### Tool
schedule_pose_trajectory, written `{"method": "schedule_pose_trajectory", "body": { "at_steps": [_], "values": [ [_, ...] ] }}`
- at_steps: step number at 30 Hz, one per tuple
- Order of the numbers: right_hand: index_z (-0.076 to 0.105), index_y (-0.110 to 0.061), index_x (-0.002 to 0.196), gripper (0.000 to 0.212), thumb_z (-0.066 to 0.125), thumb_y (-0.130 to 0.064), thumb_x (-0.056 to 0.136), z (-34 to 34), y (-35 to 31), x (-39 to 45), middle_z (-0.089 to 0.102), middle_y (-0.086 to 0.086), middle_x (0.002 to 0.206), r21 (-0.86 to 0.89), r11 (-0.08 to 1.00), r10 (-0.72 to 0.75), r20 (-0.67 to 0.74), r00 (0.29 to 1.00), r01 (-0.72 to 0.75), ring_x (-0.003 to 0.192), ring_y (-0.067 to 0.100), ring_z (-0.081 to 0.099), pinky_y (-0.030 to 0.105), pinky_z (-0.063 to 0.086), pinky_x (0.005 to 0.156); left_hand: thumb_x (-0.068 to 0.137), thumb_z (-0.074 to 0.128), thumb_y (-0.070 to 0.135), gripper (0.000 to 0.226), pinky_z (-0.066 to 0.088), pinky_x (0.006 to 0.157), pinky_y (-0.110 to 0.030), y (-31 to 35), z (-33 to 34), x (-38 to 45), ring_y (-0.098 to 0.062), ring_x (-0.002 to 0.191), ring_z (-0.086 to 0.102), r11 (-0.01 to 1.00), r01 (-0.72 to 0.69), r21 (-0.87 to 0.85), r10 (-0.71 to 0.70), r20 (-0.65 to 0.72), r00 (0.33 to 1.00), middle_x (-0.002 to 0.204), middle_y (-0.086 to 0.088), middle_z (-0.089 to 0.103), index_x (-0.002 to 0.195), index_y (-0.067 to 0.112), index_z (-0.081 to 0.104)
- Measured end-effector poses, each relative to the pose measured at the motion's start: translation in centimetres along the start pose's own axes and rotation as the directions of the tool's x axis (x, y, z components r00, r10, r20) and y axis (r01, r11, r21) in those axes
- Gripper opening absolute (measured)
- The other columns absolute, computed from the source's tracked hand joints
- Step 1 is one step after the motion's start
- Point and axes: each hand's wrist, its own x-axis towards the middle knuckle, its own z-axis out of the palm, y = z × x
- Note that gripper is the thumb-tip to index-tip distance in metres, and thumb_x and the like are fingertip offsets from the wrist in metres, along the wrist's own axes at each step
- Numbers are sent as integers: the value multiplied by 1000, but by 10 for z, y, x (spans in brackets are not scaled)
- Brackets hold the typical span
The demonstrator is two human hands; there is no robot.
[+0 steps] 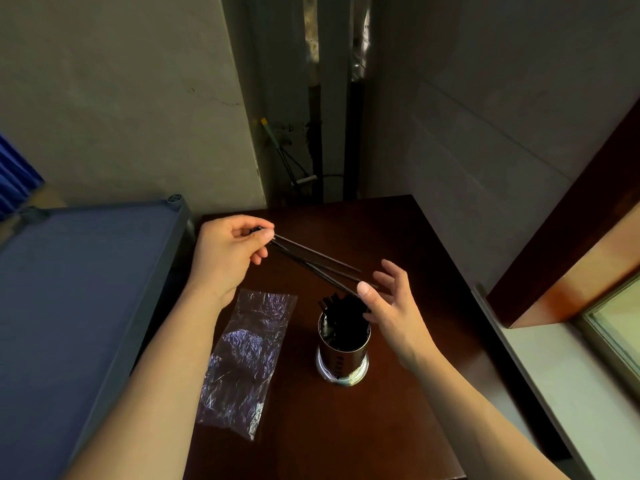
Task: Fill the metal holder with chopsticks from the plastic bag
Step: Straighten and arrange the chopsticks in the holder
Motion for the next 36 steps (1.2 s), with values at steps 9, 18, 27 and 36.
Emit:
{"method": "schedule_pose_trajectory", "body": {
  "at_steps": [9, 18, 27, 36],
  "values": [
    [42, -18, 140, 77, 82, -26, 75, 22, -10, -4, 68, 21, 123, 732, 640, 163, 167, 972, -233, 82, 26, 73, 32, 60, 70, 90, 63, -10, 15, 55, 54, -20, -25, 28, -26, -11, 57, 65, 841, 336, -424, -319, 111, 941, 70, -5, 70, 92, 1, 73],
    [70, -7, 118, 37, 77, -17, 83, -2, -32, 6, 71, 15, 107, 640, 768, -63, 33, 997, 28, 81, 16, 69, 26, 58, 77, 88, 65, -12, 14, 57, 57, -22, -59, 63, -51, -15, 59, 69, 765, 481, -429, -432, 213, 876, 73, -12, 74, 92, -2, 73],
    [71, -13, 89, 13, 63, -18, 98, 1, -29, 9, 77, 5, 86, 35, 984, -165, -197, 966, 176, 62, 11, 66, 28, 56, 62, 88, 65, -10, 15, 56, 68, -27, -75, 83, -63, -19, 76, 71, 770, 519, -371, -424, 311, 851, 87, -13, 74, 97, 0, 71],
    [70, -22, 101, 9, 63, -26, 98, 20, -4, 9, 71, -6, 89, -513, 843, -153, 59, 986, 162, 77, 5, 67, 17, 53, 61, 98, 57, 0, 23, 52, 62, -27, -102, 74, -64, -18, 83, 70, 825, 556, -101, -555, 47, 831, 104, -5, 73, 99, 16, 72]
  ]
}}
